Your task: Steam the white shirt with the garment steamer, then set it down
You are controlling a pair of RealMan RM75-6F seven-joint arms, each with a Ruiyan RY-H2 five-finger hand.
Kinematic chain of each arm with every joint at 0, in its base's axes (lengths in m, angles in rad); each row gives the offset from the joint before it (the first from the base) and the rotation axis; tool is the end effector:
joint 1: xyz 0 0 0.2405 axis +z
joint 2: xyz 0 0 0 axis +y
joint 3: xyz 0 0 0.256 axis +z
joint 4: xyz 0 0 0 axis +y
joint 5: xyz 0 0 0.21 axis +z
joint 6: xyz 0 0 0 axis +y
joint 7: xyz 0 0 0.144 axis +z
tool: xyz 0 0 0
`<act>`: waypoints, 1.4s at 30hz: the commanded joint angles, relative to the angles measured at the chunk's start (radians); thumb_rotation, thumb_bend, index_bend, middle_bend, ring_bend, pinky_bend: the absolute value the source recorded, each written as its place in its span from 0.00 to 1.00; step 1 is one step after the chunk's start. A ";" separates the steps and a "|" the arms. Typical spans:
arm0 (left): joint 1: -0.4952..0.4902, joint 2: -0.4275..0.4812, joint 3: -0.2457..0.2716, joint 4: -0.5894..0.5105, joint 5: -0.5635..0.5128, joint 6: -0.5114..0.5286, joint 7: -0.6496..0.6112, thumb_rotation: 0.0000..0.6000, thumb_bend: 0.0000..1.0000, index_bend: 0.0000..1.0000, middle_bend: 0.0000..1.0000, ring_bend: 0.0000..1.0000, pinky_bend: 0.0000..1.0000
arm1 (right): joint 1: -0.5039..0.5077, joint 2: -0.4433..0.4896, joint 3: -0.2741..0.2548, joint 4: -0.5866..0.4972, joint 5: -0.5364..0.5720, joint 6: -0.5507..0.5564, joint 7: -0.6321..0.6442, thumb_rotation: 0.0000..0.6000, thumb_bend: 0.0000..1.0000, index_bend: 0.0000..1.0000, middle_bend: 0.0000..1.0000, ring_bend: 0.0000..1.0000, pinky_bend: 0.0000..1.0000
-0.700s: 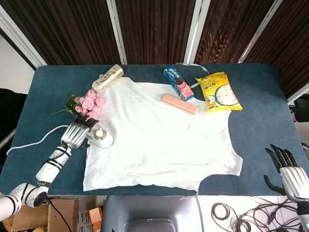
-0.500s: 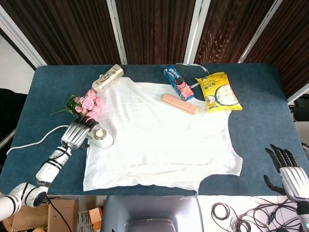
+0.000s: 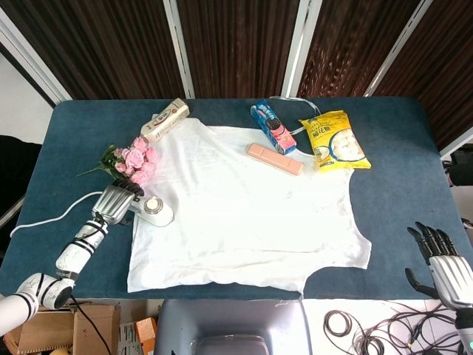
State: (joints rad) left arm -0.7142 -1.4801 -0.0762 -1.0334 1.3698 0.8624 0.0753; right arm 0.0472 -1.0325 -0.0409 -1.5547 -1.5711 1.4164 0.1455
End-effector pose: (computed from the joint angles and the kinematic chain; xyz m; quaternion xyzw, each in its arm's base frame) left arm -0.2578 0.3900 0.0396 -0.7798 -0.2859 -0.2646 0.4901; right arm -0.3382 -0.1488 0.1695 0.6281 -0.4339 0.3369 0.5511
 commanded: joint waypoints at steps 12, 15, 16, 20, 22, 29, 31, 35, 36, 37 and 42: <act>-0.010 -0.022 0.025 0.049 0.053 0.009 -0.059 1.00 0.16 0.47 0.39 0.31 0.33 | 0.000 0.001 0.002 0.001 0.009 -0.006 -0.002 1.00 0.36 0.00 0.00 0.00 0.00; -0.010 -0.025 0.026 0.056 0.059 0.016 -0.063 1.00 0.16 0.48 0.39 0.31 0.33 | 0.000 0.001 0.002 0.001 0.010 -0.008 -0.002 1.00 0.36 0.00 0.00 0.00 0.00; -0.010 -0.025 0.026 0.058 0.062 0.019 -0.065 1.00 0.16 0.48 0.39 0.32 0.33 | 0.000 0.001 0.003 0.001 0.010 -0.009 -0.003 1.00 0.36 0.00 0.00 0.00 0.00; -0.010 -0.030 0.030 0.072 0.074 0.034 -0.068 1.00 0.16 0.53 0.44 0.36 0.35 | 0.001 0.000 0.002 0.001 0.011 -0.010 -0.006 1.00 0.36 0.00 0.00 0.00 0.00; -0.009 -0.035 0.034 0.081 0.083 0.040 -0.077 1.00 0.16 0.55 0.47 0.39 0.38 | 0.000 0.001 0.003 0.001 0.011 -0.008 -0.005 1.00 0.36 0.00 0.00 0.00 0.00; -0.012 -0.049 0.044 0.112 0.110 0.059 -0.107 1.00 0.16 0.58 0.51 0.44 0.41 | -0.001 0.002 0.001 0.000 0.012 -0.011 -0.008 1.00 0.36 0.00 0.00 0.00 0.00; -0.014 -0.051 0.045 0.117 0.115 0.062 -0.112 1.00 0.16 0.59 0.51 0.44 0.41 | -0.002 0.003 0.001 0.000 0.012 -0.011 -0.008 1.00 0.36 0.00 0.00 0.00 0.00; -0.016 -0.058 0.049 0.131 0.124 0.067 -0.120 1.00 0.16 0.61 0.51 0.44 0.40 | -0.003 0.005 0.001 0.000 0.014 -0.011 -0.006 1.00 0.36 0.00 0.00 0.00 0.00; -0.017 -0.059 0.050 0.134 0.125 0.067 -0.122 1.00 0.16 0.61 0.51 0.44 0.40 | -0.003 0.005 0.000 0.000 0.015 -0.012 -0.007 1.00 0.36 0.00 0.00 0.00 0.00; -0.017 -0.061 0.051 0.137 0.127 0.068 -0.123 1.00 0.16 0.62 0.51 0.44 0.40 | -0.003 0.006 0.000 -0.001 0.015 -0.013 -0.007 1.00 0.36 0.00 0.00 0.00 0.00; -0.017 -0.080 0.060 0.174 0.160 0.112 -0.140 1.00 0.17 0.73 0.60 0.51 0.42 | -0.005 0.007 0.001 -0.001 0.019 -0.013 -0.006 1.00 0.36 0.00 0.00 0.00 0.00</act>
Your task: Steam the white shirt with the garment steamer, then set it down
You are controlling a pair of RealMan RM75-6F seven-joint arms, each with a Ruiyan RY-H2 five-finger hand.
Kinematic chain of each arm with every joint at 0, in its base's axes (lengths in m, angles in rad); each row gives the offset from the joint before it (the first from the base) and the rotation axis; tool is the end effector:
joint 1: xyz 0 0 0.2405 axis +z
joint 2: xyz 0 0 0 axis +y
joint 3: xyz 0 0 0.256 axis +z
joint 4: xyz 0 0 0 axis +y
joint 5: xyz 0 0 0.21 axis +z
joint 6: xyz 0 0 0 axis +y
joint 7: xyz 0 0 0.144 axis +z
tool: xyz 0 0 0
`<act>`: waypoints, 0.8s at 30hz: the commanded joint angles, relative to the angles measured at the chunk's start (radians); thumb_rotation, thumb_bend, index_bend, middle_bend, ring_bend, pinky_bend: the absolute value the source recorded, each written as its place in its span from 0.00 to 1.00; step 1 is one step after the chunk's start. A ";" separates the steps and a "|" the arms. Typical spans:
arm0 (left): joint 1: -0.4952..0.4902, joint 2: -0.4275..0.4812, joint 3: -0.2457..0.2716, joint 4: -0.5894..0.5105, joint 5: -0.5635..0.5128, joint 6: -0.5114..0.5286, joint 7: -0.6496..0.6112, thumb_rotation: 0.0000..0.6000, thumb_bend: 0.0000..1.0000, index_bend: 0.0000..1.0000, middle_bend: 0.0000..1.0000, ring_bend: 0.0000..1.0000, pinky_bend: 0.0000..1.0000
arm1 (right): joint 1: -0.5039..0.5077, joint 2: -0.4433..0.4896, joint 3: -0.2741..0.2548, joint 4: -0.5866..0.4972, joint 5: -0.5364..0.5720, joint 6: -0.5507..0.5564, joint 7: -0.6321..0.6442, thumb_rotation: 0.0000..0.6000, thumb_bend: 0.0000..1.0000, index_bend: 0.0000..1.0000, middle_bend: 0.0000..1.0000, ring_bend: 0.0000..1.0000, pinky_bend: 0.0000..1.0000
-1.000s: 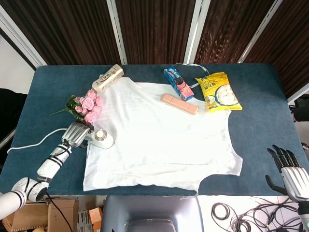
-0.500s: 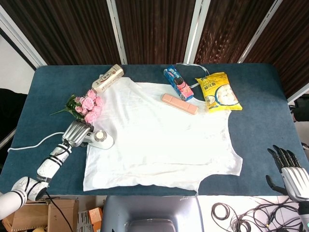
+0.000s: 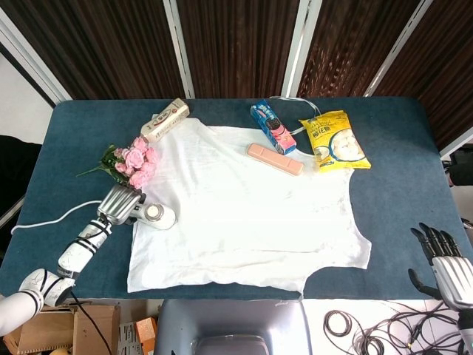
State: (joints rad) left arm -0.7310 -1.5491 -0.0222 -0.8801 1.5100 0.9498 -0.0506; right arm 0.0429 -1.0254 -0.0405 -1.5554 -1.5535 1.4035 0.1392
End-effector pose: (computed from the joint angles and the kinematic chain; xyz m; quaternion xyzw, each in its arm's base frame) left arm -0.2562 0.3933 0.0310 -0.7993 -0.2366 -0.2880 0.4713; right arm -0.3423 -0.1472 0.1717 0.6253 -0.4382 0.3256 0.5577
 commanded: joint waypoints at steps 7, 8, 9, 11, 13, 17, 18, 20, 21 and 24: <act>-0.003 -0.040 0.029 0.086 0.070 0.074 -0.080 1.00 0.21 0.84 0.69 0.59 0.47 | -0.004 0.001 -0.001 0.000 0.003 0.001 -0.001 1.00 0.36 0.00 0.00 0.00 0.00; -0.003 -0.043 0.031 0.093 0.074 0.078 -0.085 1.00 0.21 0.85 0.69 0.60 0.48 | -0.004 0.001 -0.001 0.000 0.003 0.002 -0.001 1.00 0.36 0.00 0.00 0.00 0.00; -0.003 -0.049 0.034 0.102 0.079 0.085 -0.092 1.00 0.22 0.85 0.69 0.60 0.48 | -0.005 0.001 -0.001 0.000 0.003 0.003 0.000 1.00 0.36 0.00 0.00 0.00 0.00; -0.003 -0.058 0.038 0.116 0.086 0.092 -0.104 1.00 0.23 0.86 0.70 0.60 0.49 | -0.007 0.002 -0.002 0.001 0.003 0.005 0.001 1.00 0.36 0.00 0.00 0.00 0.00; -0.003 -0.062 0.041 0.123 0.089 0.095 -0.110 1.00 0.26 0.86 0.70 0.61 0.50 | -0.007 0.002 -0.002 0.001 0.002 0.005 0.002 1.00 0.36 0.00 0.00 0.00 0.00; -0.004 -0.092 0.055 0.161 0.108 0.109 -0.167 1.00 0.40 0.86 0.70 0.64 0.55 | -0.009 0.006 -0.003 0.000 0.003 0.004 0.005 1.00 0.36 0.00 0.00 0.00 0.00; -0.004 -0.100 0.055 0.173 0.109 0.113 -0.182 1.00 0.42 0.86 0.70 0.65 0.56 | -0.009 0.007 -0.004 0.001 0.002 0.003 0.006 1.00 0.36 0.00 0.00 0.00 0.00; -0.002 -0.112 0.053 0.190 0.106 0.117 -0.203 1.00 0.45 0.88 0.71 0.67 0.59 | -0.008 0.008 -0.004 0.000 0.002 0.001 0.007 1.00 0.36 0.00 0.00 0.00 0.00; -0.001 -0.117 0.051 0.194 0.101 0.113 -0.223 1.00 0.45 0.89 0.72 0.69 0.60 | -0.008 0.008 -0.004 0.000 0.001 0.000 0.006 1.00 0.36 0.00 0.00 0.00 0.00; 0.005 -0.122 0.041 0.187 0.079 0.099 -0.299 1.00 0.46 0.90 0.73 0.74 0.65 | -0.007 0.009 -0.005 -0.002 0.000 -0.001 0.006 1.00 0.36 0.00 0.00 0.00 0.00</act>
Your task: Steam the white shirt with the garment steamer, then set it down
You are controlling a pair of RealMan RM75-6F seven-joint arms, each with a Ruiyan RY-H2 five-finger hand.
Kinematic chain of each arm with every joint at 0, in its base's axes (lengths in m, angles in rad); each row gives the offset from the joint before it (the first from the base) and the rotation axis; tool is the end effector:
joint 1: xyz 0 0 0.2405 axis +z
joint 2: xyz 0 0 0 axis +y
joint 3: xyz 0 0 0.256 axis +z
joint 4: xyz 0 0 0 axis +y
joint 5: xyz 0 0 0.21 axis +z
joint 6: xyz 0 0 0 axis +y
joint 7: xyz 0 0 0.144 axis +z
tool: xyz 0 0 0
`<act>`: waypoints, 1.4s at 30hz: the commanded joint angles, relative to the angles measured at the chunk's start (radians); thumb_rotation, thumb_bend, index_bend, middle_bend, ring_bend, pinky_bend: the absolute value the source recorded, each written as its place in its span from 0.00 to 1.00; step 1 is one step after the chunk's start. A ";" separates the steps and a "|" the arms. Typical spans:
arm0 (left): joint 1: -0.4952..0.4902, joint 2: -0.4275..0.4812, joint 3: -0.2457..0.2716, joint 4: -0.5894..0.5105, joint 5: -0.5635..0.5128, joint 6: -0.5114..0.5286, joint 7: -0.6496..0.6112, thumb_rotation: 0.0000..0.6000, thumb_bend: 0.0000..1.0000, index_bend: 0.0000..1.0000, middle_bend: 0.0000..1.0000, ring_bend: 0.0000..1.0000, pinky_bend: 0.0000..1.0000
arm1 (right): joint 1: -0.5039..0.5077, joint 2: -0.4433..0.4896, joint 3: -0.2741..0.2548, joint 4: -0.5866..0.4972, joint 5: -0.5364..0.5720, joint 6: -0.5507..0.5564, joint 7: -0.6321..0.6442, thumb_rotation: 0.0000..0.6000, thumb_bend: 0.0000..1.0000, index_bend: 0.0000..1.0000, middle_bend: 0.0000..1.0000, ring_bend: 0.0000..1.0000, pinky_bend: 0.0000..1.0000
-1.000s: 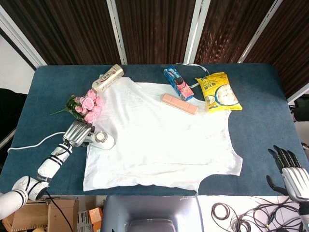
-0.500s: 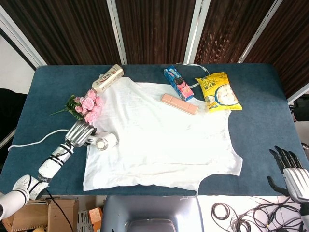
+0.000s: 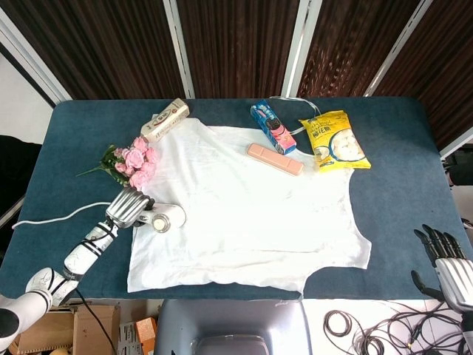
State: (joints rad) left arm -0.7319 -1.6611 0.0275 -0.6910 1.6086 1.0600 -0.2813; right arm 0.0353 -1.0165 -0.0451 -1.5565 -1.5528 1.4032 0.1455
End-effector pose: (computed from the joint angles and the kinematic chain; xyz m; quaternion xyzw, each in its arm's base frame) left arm -0.2545 0.3906 0.0132 -0.7969 -0.2462 -0.3444 0.4309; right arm -0.3442 -0.1435 0.1742 0.6238 -0.4419 0.3211 0.5591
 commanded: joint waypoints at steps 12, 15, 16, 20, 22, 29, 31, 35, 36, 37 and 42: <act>0.011 0.163 -0.063 -0.284 -0.133 -0.148 -0.448 1.00 0.48 0.91 0.79 0.83 0.73 | 0.003 -0.003 -0.001 -0.003 0.001 -0.011 -0.011 1.00 0.36 0.00 0.00 0.00 0.00; 0.015 0.215 -0.082 -0.365 -0.160 -0.173 -0.537 1.00 0.48 0.91 0.79 0.83 0.73 | 0.005 -0.004 -0.002 -0.004 0.001 -0.016 -0.017 1.00 0.36 0.00 0.00 0.00 0.00; 0.015 0.227 -0.086 -0.379 -0.166 -0.177 -0.546 1.00 0.48 0.91 0.79 0.83 0.73 | 0.006 -0.004 -0.002 -0.005 0.001 -0.018 -0.019 1.00 0.36 0.00 0.00 0.00 0.00; 0.011 0.254 -0.110 -0.422 -0.207 -0.202 -0.490 1.00 0.48 0.91 0.79 0.83 0.73 | 0.008 -0.005 -0.003 -0.007 0.002 -0.023 -0.023 1.00 0.36 0.00 0.00 0.00 0.00; -0.001 0.261 -0.130 -0.456 -0.256 -0.240 -0.421 1.00 0.48 0.91 0.79 0.83 0.73 | 0.010 -0.005 -0.004 -0.008 0.000 -0.026 -0.025 1.00 0.36 0.00 0.00 0.00 0.00; -0.078 0.249 -0.204 -0.599 -0.570 -0.386 -0.064 1.00 0.48 0.91 0.79 0.83 0.73 | 0.019 -0.001 -0.006 -0.007 -0.003 -0.040 -0.014 1.00 0.36 0.00 0.00 0.00 0.00; -0.111 0.239 -0.222 -0.636 -0.682 -0.403 0.022 1.00 0.48 0.91 0.79 0.83 0.73 | 0.022 0.001 -0.007 -0.006 -0.005 -0.046 -0.008 1.00 0.36 0.00 0.00 0.00 0.00; -0.173 0.233 -0.251 -0.694 -0.863 -0.440 0.104 1.00 0.48 0.91 0.79 0.83 0.73 | 0.027 0.005 -0.012 -0.003 -0.010 -0.056 0.003 1.00 0.36 0.00 0.00 0.00 0.00; -0.193 0.232 -0.254 -0.710 -0.906 -0.450 0.123 1.00 0.48 0.91 0.79 0.83 0.73 | 0.028 0.007 -0.013 -0.003 -0.012 -0.056 0.007 1.00 0.36 0.00 0.00 0.00 0.00; -0.207 0.230 -0.251 -0.717 -0.936 -0.450 0.144 1.00 0.48 0.91 0.79 0.83 0.73 | 0.028 0.008 -0.013 -0.002 -0.013 -0.056 0.011 1.00 0.36 0.00 0.00 0.00 0.00; -0.310 0.178 -0.207 -0.715 -1.159 -0.407 0.297 1.00 0.49 0.91 0.79 0.83 0.74 | 0.032 0.011 -0.018 0.001 -0.019 -0.063 0.022 1.00 0.36 0.00 0.00 0.00 0.00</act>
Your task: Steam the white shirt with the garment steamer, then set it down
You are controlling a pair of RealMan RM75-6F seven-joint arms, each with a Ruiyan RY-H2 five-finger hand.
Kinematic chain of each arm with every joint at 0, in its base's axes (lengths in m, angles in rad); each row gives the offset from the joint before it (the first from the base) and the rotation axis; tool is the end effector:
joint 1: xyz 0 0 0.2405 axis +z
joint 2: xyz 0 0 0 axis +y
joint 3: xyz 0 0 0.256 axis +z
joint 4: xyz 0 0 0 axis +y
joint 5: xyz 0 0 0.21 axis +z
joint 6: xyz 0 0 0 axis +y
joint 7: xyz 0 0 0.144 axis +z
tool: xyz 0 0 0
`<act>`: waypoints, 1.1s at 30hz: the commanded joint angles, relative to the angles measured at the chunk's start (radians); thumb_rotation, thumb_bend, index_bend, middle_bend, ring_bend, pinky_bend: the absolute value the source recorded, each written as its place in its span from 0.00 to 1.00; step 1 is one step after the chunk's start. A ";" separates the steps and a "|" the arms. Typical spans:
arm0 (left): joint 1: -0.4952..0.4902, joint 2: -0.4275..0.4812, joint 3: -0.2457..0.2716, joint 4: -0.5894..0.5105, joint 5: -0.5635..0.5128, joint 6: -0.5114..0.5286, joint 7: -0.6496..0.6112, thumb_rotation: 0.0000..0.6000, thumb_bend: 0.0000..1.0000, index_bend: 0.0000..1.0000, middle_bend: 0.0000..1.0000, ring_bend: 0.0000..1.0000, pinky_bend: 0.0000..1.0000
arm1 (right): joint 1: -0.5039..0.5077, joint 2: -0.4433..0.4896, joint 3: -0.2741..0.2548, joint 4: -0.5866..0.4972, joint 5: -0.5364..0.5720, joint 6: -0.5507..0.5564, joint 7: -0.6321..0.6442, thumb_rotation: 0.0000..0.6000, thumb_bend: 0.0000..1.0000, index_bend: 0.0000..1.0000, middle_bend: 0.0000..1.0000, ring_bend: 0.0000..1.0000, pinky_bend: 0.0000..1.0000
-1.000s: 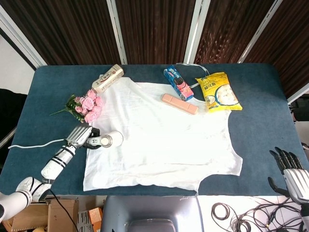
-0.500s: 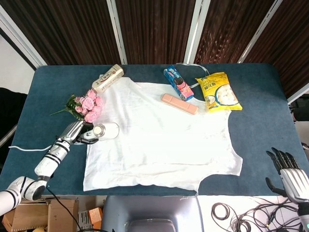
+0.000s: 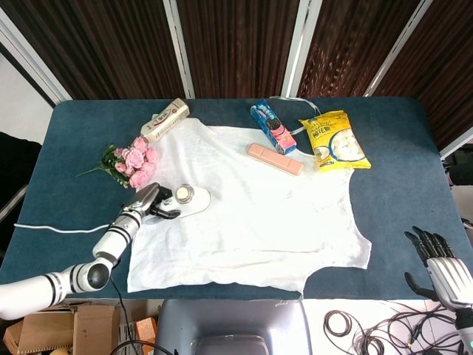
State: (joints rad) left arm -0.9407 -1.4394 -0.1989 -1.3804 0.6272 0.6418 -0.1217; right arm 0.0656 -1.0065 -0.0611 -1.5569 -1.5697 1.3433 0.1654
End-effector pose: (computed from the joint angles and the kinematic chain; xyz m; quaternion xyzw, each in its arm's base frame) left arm -0.1590 0.4049 0.0034 -0.5787 -0.6536 -0.3557 0.3337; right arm -0.3443 -0.1481 0.1676 0.6418 -0.4552 0.3075 0.5351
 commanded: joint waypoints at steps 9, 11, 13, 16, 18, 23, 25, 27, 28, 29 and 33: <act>-0.242 -0.152 0.110 -0.059 -0.478 0.350 0.528 1.00 0.51 0.93 0.80 0.85 0.75 | 0.001 0.006 -0.006 0.007 -0.003 -0.003 0.020 1.00 0.36 0.00 0.00 0.00 0.00; -0.249 -0.177 0.112 -0.051 -0.509 0.397 0.597 1.00 0.51 0.93 0.80 0.85 0.75 | 0.000 0.006 -0.008 0.007 -0.006 -0.001 0.020 1.00 0.36 0.00 0.00 0.00 0.00; -0.251 -0.189 0.110 -0.043 -0.540 0.406 0.650 1.00 0.51 0.93 0.80 0.85 0.76 | -0.001 0.006 -0.010 0.008 -0.008 0.001 0.019 1.00 0.36 0.00 0.00 0.00 0.00; -0.254 -0.194 0.103 -0.025 -0.603 0.396 0.732 1.00 0.51 0.93 0.80 0.85 0.76 | -0.002 0.005 -0.010 0.008 -0.009 0.004 0.020 1.00 0.36 0.00 0.00 0.00 0.00; -0.249 -0.197 0.085 -0.005 -0.630 0.395 0.760 1.00 0.51 0.93 0.80 0.85 0.76 | -0.002 0.005 -0.011 0.008 -0.011 0.004 0.019 1.00 0.36 0.00 0.00 0.00 0.00; -0.217 -0.174 0.017 0.041 -0.671 0.344 0.754 1.00 0.51 0.93 0.80 0.85 0.76 | -0.001 0.004 -0.013 0.007 -0.013 0.003 0.016 1.00 0.36 0.00 0.00 0.00 0.00; -0.202 -0.166 -0.007 0.071 -0.683 0.322 0.749 1.00 0.51 0.93 0.80 0.85 0.76 | -0.001 0.004 -0.013 0.007 -0.014 0.003 0.015 1.00 0.36 0.00 0.00 0.00 0.00; -0.191 -0.161 -0.026 0.107 -0.704 0.297 0.753 1.00 0.51 0.93 0.80 0.85 0.76 | 0.000 0.002 -0.013 0.007 -0.013 0.002 0.012 1.00 0.36 0.00 0.00 0.00 0.00; -0.187 -0.161 -0.033 0.126 -0.712 0.288 0.756 1.00 0.51 0.93 0.80 0.85 0.76 | 0.000 0.002 -0.013 0.006 -0.013 0.002 0.011 1.00 0.36 0.00 0.00 0.00 0.00; -0.182 -0.162 -0.040 0.146 -0.717 0.280 0.757 1.00 0.51 0.93 0.80 0.85 0.76 | 0.000 0.002 -0.013 0.006 -0.012 0.002 0.011 1.00 0.36 0.00 0.00 0.00 0.00; -0.159 -0.176 -0.068 0.233 -0.719 0.254 0.754 1.00 0.51 0.93 0.80 0.85 0.76 | 0.000 0.002 -0.013 0.006 -0.011 0.003 0.010 1.00 0.36 0.00 0.00 0.00 0.00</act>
State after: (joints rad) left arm -1.1156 -1.6099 -0.2478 -1.1810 -0.0850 0.9154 0.6329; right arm 0.0653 -1.0046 -0.0742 -1.5508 -1.5811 1.3461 0.1752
